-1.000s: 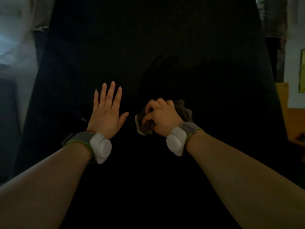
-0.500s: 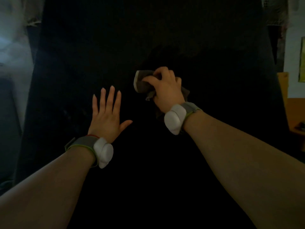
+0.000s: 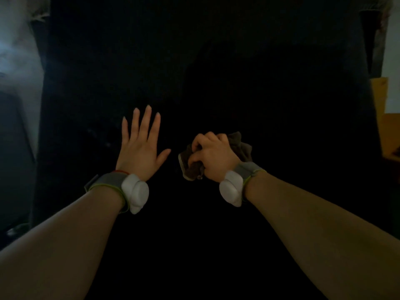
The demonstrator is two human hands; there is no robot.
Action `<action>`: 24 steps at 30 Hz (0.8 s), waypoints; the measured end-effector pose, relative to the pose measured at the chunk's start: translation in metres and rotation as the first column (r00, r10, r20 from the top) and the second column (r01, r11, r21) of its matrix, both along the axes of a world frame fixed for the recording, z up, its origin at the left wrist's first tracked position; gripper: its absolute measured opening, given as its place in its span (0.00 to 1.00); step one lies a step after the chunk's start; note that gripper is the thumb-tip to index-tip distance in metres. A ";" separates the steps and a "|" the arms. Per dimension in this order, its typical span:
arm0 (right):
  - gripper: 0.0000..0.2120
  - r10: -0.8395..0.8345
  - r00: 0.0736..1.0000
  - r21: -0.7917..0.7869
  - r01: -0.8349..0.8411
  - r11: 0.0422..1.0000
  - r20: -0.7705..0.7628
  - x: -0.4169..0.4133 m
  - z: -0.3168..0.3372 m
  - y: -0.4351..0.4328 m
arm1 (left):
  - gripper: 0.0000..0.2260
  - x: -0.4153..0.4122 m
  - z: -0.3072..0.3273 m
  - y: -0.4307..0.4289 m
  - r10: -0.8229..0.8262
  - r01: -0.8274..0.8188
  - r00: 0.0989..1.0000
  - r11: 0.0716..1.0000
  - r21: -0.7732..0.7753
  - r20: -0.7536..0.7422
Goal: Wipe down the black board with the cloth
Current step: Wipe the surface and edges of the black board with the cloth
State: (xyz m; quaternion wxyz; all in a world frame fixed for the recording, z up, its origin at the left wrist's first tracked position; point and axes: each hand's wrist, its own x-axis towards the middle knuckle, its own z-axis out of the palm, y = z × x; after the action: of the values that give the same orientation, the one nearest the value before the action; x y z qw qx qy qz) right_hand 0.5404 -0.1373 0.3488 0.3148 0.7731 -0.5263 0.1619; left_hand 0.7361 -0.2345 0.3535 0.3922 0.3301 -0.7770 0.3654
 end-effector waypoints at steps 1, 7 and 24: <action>0.13 0.002 1.000 0.017 -0.002 1.000 -0.012 0.000 -0.006 0.003 | 0.39 0.002 -0.008 0.001 0.007 -0.007 1.000 1.000 0.001 -0.001; 0.17 -0.017 1.000 0.185 0.020 0.983 -0.016 -0.001 0.004 0.019 | 0.42 0.007 -0.046 -0.007 0.056 -0.056 0.998 0.998 -0.002 0.010; 0.13 -0.020 0.997 -0.002 0.020 1.000 0.077 0.000 -0.024 0.002 | 0.39 0.005 -0.057 0.002 0.054 -0.054 0.999 0.998 0.043 0.001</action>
State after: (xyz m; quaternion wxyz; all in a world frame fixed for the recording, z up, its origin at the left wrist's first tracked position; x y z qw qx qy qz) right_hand 0.5409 -0.1353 0.3244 0.2971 0.7603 -0.5457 0.1894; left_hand 0.7411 -0.2326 0.2965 0.3754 0.3592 -0.7754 0.3591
